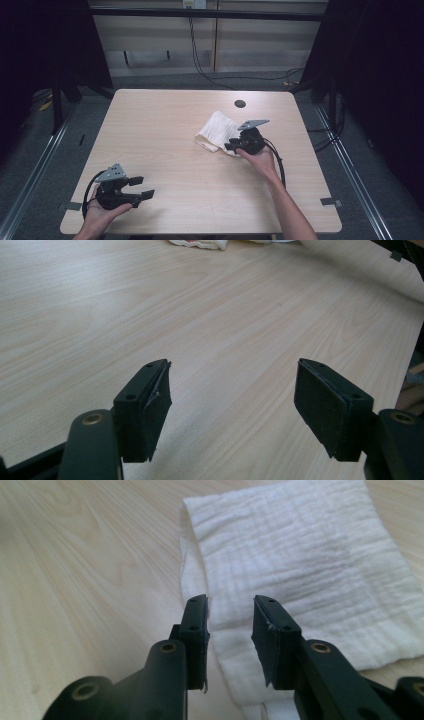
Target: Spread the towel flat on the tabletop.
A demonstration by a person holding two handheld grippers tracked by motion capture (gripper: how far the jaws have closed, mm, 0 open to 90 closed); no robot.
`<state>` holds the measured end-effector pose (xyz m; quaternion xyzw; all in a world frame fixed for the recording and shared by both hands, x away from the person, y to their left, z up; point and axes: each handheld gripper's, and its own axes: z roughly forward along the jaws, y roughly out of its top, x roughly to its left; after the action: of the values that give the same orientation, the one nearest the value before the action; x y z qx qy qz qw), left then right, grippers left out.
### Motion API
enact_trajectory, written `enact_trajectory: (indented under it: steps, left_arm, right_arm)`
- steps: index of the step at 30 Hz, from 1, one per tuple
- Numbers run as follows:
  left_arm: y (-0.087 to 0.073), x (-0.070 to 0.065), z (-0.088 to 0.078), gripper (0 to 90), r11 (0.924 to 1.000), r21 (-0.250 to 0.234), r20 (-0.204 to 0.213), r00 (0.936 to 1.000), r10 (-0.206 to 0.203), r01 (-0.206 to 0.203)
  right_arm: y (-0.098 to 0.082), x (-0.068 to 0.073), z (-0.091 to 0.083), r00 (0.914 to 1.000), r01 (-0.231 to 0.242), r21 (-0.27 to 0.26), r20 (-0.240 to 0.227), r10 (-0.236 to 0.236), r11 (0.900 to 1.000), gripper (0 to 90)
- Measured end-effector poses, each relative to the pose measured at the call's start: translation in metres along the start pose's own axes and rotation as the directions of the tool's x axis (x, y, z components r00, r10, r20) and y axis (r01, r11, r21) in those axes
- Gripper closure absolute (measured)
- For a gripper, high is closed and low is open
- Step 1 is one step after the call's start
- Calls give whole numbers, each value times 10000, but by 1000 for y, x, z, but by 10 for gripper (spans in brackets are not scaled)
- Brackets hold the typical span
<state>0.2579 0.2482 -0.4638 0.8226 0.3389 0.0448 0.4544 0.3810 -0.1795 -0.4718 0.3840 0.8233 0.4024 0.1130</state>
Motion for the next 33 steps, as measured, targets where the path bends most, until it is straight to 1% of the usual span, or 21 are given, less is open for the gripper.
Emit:
enact_trajectory:
  steps: [2, 3, 4, 5, 6, 7, 8, 9, 10, 12, 13, 14, 15, 16, 17, 18, 19, 22, 27, 31, 33]
  left_arm:
    - [0, 0, 0, 307, 10000, 74, -22, 10000, 30, -30]
    - [0, 0, 1, 307, 10000, 62, -4, 10000, 36, -36]
    - [0, 0, 1, 307, 10000, 76, -8, 10000, 31, -31]
    - [0, 0, 2, 306, 10000, 60, 3, 10000, 7, -7]
    - [0, 1, 1, 305, 10000, 82, -8, 10000, 21, -21]
    - [0, 0, 1, 305, 10000, 65, -5, 10000, -3, 3]
    - [0, 1, 1, 305, 9999, 114, -35, 10000, 26, -25]
    - [0, 0, 1, 305, 10000, 61, 3, 10000, 4, -4]
    - [0, 0, 0, 305, 10000, 38, -15, 10000, 16, -16]
    - [0, 0, 0, 305, 10000, 30, 11, 10000, 14, -14]
    - [0, 0, 0, 305, 10000, 44, 9, 10000, 34, -34]
    - [0, 0, 0, 305, 10000, 41, 7, 10000, 22, -22]
    - [0, 0, 0, 304, 10000, 74, -1, 10000, 52, -52]
    - [0, 0, 0, 305, 9999, 87, -7, 10000, 73, -73]
    - [0, 0, 0, 305, 9999, 116, -28, 10000, 92, -92]
    - [0, 0, 0, 305, 9999, 95, -6, 10000, 91, -91]
    - [0, 0, 0, 305, 9999, 96, 15, 10000, 88, -88]
    - [0, 0, 1, 305, 10000, 82, 23, 10000, 20, -21]
    - [0, 0, 1, 304, 9999, 117, 39, 10000, 67, -68]
    - [0, 0, 1, 304, 9999, 109, 13, 10000, 49, -49]
    - [0, 0, 1, 304, 9999, 133, 16, 10000, 66, -66]
  right_arm:
    - [-2, -1, 7, 10000, -28, 105, -24, 28, 9999, 688]
    - [-4, -2, 14, 10000, 54, 254, -50, -52, 9997, 644]
    - [-4, -2, 14, 10000, 54, 254, -50, -52, 9997, 644]
    - [-5, -2, 17, 9999, 123, 334, -41, -121, 9994, 617]
    - [-6, -1, 21, 9999, 101, 508, 99, -106, 9987, 606]
    - [-7, -1, 23, 9996, 165, 573, 215, -178, 9982, 592]
    - [-8, -1, 26, 9996, 133, 566, 235, -146, 9983, 579]
    - [-9, -2, 27, 9996, 118, 543, 243, -131, 9985, 562]
    - [-10, -1, 30, 9997, -11, 583, 243, -3, 9983, 554]
    - [-11, 1, 35, 9988, 240, 818, 396, -273, 9964, 560]
    - [-12, 3, 35, 9979, 215, 722, 601, -259, 9972, 631]
    - [-12, 3, 35, 9979, 215, 722, 601, -259, 9972, 631]
    - [-12, 2, 36, 9972, 240, 684, 689, -287, 9974, 678]
    - [-13, 1, 35, 9975, 133, 641, 678, -177, 9979, 744]
    - [-13, 0, 35, 9977, 143, 623, 647, -183, 9980, 790]
    - [-14, -2, 34, 9982, -22, 624, 594, -15, 9981, 836]
    - [-15, -3, 33, 9988, -107, 587, 490, 78, 9982, 859]
    - [-16, -3, 32, 9990, -153, 590, 417, 129, 9981, 866]
    - [-18, 0, 29, 9998, -182, 667, -100, 189, 9976, 872]
    - [-22, 9, 26, 9985, -68, 714, -545, 107, 9974, 873]
    - [-22, 9, 25, 9983, -18, 735, -571, 60, 9973, 872]
